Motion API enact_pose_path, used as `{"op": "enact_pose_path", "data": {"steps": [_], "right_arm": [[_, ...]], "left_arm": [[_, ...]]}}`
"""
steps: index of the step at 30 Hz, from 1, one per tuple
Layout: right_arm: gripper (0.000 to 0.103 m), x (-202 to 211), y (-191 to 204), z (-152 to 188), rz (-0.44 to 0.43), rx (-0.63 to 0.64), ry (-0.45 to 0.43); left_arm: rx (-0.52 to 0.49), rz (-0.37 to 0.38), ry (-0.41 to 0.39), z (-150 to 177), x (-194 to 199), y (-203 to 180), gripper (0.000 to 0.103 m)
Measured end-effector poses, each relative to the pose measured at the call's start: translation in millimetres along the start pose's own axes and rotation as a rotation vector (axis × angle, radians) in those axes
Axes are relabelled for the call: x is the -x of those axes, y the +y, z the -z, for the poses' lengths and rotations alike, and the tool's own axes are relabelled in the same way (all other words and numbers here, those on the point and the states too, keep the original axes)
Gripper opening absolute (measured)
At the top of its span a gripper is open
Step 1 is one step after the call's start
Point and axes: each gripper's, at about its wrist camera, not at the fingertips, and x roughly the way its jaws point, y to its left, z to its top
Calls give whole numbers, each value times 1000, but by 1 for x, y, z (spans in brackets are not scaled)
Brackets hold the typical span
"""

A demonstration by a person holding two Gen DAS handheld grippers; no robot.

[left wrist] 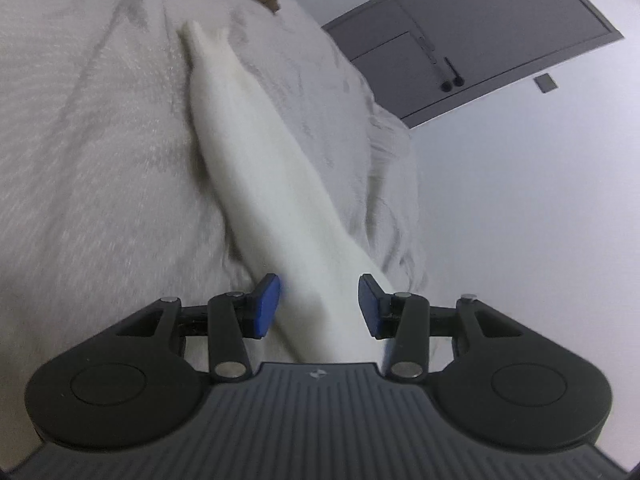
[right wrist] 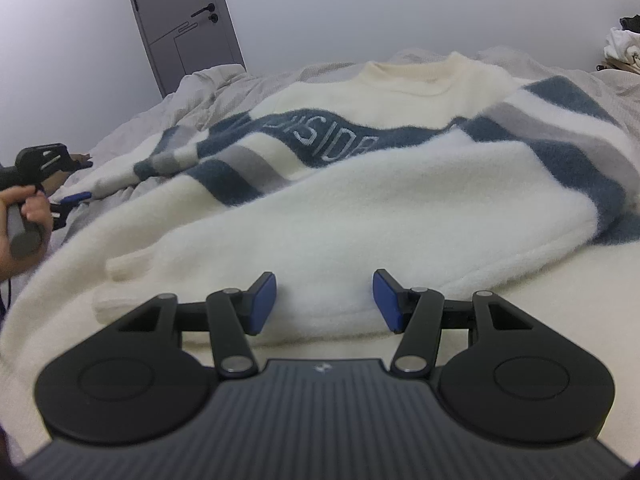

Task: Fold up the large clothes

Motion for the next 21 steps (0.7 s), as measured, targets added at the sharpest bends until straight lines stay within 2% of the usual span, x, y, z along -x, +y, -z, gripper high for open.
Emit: {"op": "enact_pose_path", "data": {"steps": [7, 11, 14, 17, 20, 21], "right_arm": [[56, -4, 4, -1, 12, 15, 1], [57, -9, 5, -3, 22, 18, 4], [58, -11, 6, -5, 31, 15, 8], [58, -11, 6, -5, 34, 10, 9], [58, -10, 5, -5, 32, 0, 9], [58, -10, 5, -5, 30, -6, 10]], "left_arm": [[8, -47, 2, -19, -29, 13, 49], [78, -86, -10, -24, -25, 15, 49], [66, -138, 2, -27, -19, 15, 49], [112, -147, 24, -31, -11, 23, 49], [223, -146, 5, -36, -8, 31, 48], [211, -152, 4, -37, -11, 28, 48]]}}
